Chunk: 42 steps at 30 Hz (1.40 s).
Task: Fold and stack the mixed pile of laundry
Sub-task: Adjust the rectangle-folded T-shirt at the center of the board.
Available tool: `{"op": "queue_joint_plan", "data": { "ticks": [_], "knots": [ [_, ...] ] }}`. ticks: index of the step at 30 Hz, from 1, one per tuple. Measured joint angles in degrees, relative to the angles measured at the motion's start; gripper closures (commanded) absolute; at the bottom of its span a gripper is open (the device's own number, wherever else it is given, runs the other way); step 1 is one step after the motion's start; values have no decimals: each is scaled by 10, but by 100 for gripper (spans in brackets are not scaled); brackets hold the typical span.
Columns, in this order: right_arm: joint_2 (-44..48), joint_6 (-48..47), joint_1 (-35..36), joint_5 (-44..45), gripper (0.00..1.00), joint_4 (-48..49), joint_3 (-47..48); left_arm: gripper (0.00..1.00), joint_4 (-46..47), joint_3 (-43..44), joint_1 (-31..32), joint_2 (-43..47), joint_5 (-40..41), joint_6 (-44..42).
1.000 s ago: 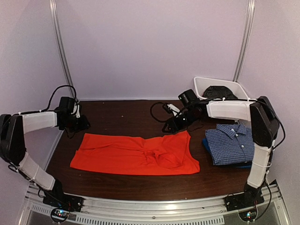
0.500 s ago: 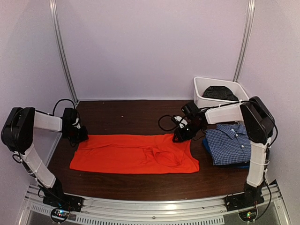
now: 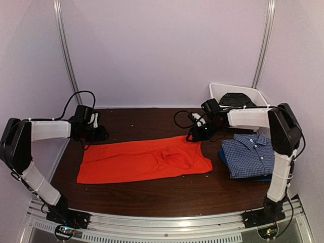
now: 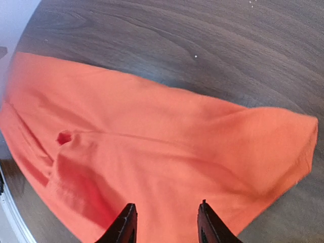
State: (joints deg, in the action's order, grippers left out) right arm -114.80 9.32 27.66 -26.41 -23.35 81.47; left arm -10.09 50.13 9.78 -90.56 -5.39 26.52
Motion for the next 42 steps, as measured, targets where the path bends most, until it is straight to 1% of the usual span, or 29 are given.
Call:
{"op": "queue_joint_plan", "data": {
  "ticks": [1,4,7,9,13,15,19,23,25,28,29,34,38,40,42],
  "knots": [
    [39,4,-1,-11,58,5,-34,57,5,17,37,6,-7,-16],
    [124,24,-1,-33,59,17,-101,58,31,61,116,5,-27,-46],
    [166,47,-2,-47,64,46,-157,60,57,94,177,-11,-52,-64],
    [167,68,-6,-54,66,66,-190,61,81,114,208,-41,-68,-75],
    [145,114,-33,-80,68,113,-236,61,106,141,283,-112,-85,-89],
    [130,135,-47,-97,68,134,-245,62,106,160,315,-151,-91,-99],
    [115,165,-58,-123,66,173,-245,64,106,192,359,-208,-104,-114],
    [118,179,-52,-151,64,203,-249,69,104,210,371,-230,-110,-122],
    [124,178,-46,-159,63,208,-256,74,100,216,371,-233,-109,-127],
    [143,175,-29,-166,62,216,-276,83,94,217,371,-233,-100,-132],
    [150,173,-23,-166,62,216,-282,85,86,217,371,-233,-95,-132],
    [180,142,19,-146,57,211,-307,86,77,195,371,-233,-75,-134],
    [184,103,59,-93,56,187,-307,86,63,166,371,-233,-69,-134],
    [184,87,74,-67,56,172,-307,84,56,158,371,-232,-66,-134],
    [184,75,86,-47,56,162,-307,77,57,156,371,-230,-62,-136]
  ]
}}
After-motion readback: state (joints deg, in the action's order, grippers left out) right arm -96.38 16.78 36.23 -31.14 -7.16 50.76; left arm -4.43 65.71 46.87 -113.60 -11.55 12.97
